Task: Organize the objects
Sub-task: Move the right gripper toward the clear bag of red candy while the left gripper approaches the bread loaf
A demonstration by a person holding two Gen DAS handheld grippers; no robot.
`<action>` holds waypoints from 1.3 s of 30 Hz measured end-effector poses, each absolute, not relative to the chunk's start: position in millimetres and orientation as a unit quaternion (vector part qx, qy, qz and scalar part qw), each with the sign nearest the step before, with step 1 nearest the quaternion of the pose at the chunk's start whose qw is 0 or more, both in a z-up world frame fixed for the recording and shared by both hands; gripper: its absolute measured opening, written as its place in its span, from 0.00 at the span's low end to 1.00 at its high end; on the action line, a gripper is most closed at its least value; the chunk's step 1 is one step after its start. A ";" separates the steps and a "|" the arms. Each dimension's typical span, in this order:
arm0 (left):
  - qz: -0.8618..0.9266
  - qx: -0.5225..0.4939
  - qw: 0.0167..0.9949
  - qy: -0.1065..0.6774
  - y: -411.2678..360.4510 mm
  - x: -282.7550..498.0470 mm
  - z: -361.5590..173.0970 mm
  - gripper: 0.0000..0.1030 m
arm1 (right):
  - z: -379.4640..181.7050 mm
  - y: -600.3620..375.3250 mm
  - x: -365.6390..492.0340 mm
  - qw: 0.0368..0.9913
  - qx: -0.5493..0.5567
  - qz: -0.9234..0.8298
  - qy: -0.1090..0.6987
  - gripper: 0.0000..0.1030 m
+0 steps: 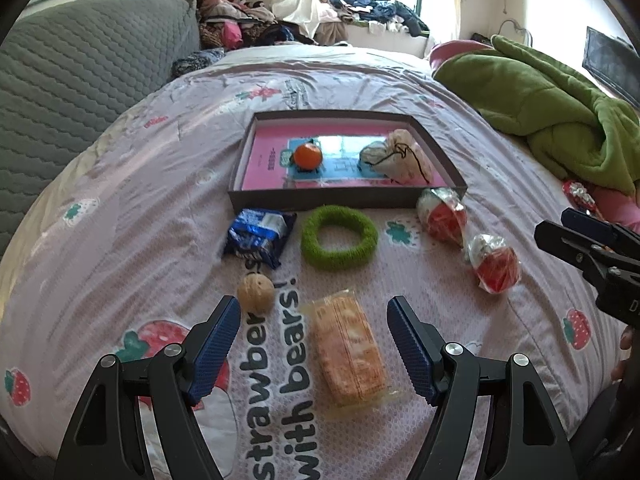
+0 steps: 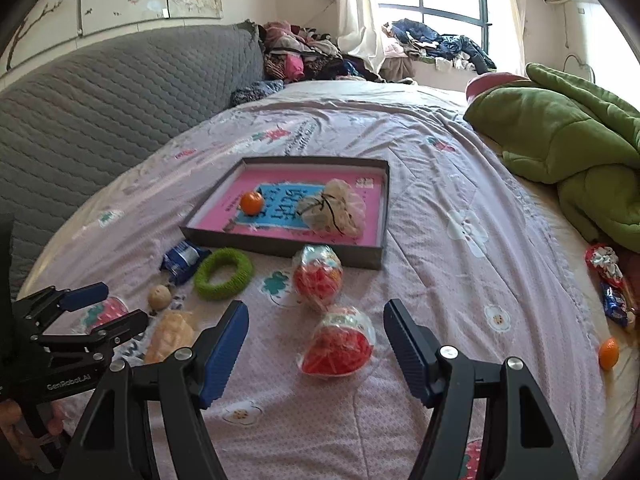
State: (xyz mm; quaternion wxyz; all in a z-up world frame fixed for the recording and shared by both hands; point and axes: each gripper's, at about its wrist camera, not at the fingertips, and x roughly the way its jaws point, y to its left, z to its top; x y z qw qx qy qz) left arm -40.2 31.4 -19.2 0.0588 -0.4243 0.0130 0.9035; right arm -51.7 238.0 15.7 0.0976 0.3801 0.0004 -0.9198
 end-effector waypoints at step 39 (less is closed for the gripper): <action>0.883 -0.467 0.056 0.000 43.0 -35.5 -45.5 0.75 | -17.7 232.2 -55.2 0.083 0.432 -0.897 0.031 0.67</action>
